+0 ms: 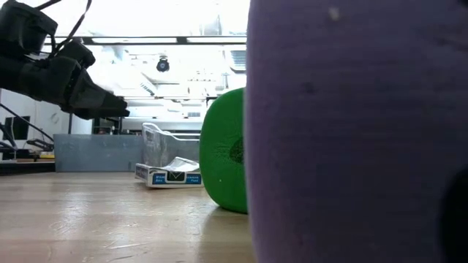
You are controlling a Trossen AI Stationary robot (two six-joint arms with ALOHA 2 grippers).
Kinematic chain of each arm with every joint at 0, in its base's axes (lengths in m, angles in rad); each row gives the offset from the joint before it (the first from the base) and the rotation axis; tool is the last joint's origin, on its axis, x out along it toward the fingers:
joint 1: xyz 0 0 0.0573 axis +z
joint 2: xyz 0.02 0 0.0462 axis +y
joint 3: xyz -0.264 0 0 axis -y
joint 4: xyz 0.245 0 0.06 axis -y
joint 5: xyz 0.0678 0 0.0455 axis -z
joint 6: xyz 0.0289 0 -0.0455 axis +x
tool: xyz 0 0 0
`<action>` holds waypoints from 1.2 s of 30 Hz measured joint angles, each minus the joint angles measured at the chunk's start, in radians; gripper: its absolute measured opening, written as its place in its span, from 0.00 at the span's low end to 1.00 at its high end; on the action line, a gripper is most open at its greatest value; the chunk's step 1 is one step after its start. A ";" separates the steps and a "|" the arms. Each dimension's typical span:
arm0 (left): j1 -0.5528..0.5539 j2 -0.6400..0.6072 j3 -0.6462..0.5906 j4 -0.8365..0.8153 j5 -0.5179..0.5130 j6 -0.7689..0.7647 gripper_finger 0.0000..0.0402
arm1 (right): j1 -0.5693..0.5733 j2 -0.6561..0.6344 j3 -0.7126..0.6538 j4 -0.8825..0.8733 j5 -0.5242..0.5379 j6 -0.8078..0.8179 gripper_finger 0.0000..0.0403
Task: Pick & Place Toys
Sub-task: Put the orange game piece into the pink bin, then put the green game piece into the pink bin
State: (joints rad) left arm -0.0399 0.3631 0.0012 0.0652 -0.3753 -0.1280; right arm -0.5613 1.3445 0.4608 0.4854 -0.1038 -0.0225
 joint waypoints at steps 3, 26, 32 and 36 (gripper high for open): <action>0.000 0.000 0.000 0.001 -0.003 0.000 0.87 | 0.007 0.002 0.025 -0.064 -0.002 0.000 0.81; 0.000 -0.001 0.000 0.004 -0.003 -0.004 0.87 | 0.408 -0.042 0.271 -0.952 -0.031 0.142 0.69; 0.000 -0.001 0.000 0.005 -0.003 -0.004 0.87 | 0.663 -0.042 0.277 -0.970 -0.031 0.462 0.69; 0.000 -0.001 0.000 0.005 -0.003 -0.004 0.87 | 0.817 -0.042 0.299 -0.970 0.038 0.675 0.69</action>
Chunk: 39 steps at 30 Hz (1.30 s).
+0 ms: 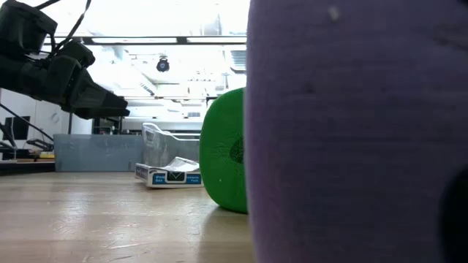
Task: Pick & Place Toys
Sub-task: Put the green game piece into the pink bin
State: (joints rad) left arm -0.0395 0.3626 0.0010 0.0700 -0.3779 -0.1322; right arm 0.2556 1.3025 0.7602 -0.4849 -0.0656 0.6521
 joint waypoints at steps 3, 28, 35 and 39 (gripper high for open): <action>0.000 0.000 0.000 0.000 0.000 0.000 0.87 | 0.103 0.002 0.013 0.001 0.097 0.142 0.69; 0.000 0.000 0.000 0.001 0.000 0.000 0.87 | 0.361 0.412 0.228 0.052 0.192 0.475 0.69; 0.000 0.000 0.000 0.000 0.000 0.000 0.87 | 0.371 0.450 0.371 -0.134 0.186 0.447 0.69; 0.000 0.000 0.000 -0.001 0.000 0.000 0.87 | 0.378 0.463 0.399 -0.140 0.184 0.443 0.69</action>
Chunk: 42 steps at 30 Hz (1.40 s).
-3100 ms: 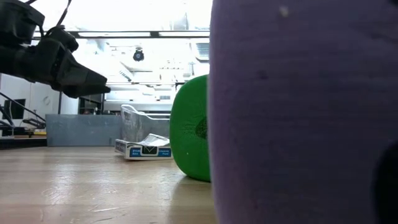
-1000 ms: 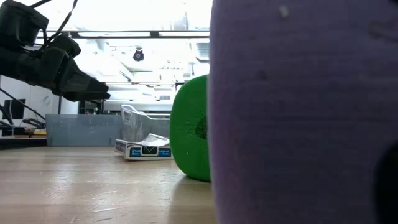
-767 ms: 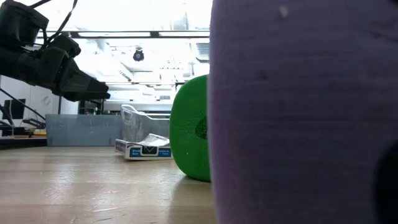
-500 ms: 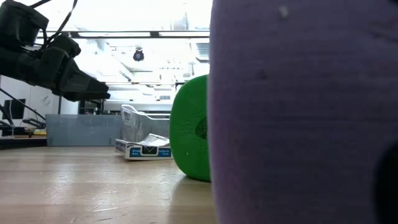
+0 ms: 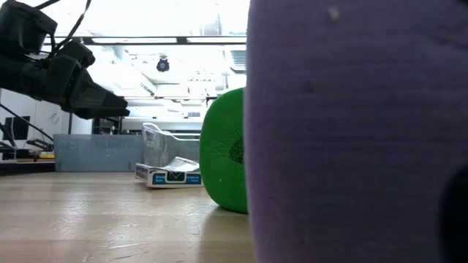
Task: Pick & Place Toys
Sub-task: Put the green game piece into the pink bin
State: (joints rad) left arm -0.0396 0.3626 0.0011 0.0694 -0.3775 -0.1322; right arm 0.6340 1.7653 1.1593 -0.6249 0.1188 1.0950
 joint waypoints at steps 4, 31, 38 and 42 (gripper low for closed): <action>0.000 0.000 0.000 -0.003 0.000 0.000 0.87 | 0.010 0.013 0.005 0.002 -0.008 0.009 0.69; 0.000 0.000 0.000 -0.005 0.000 -0.005 0.87 | -0.003 0.131 -0.001 0.033 -0.013 -0.035 0.69; 0.000 0.000 0.000 -0.005 -0.001 -0.008 0.87 | -0.005 0.139 0.002 0.000 -0.006 -0.049 0.64; 0.000 0.000 0.000 -0.006 -0.002 -0.008 0.87 | -0.006 0.138 0.001 -0.014 -0.006 -0.047 0.48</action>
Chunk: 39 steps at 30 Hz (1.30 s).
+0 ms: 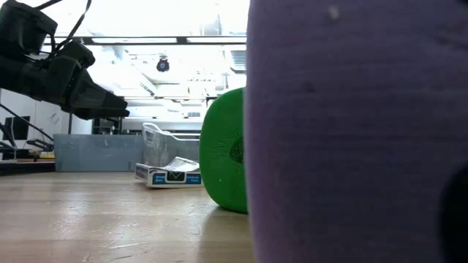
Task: Pick & Place Toys
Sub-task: Put the green game piece into the pink bin
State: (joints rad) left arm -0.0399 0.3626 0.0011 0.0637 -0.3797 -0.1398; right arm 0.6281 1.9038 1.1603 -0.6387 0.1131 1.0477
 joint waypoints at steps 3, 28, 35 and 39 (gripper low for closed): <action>0.000 0.000 0.000 0.000 -0.002 0.000 0.87 | 0.000 -0.001 -0.001 -0.006 -0.001 -0.001 0.33; 0.000 0.000 0.000 -0.001 -0.002 -0.011 0.87 | 0.145 -0.109 -0.024 0.066 0.303 -0.357 0.32; 0.000 0.000 0.000 -0.001 -0.002 -0.015 0.87 | 0.139 -0.117 -0.104 0.268 0.340 -0.501 0.32; 0.000 0.000 0.000 -0.001 -0.002 -0.015 0.87 | 0.136 -0.168 -0.164 0.354 0.350 -0.538 0.32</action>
State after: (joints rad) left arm -0.0397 0.3626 0.0013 0.0628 -0.3820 -0.1551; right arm 0.7639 1.7360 0.9958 -0.2851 0.4633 0.5100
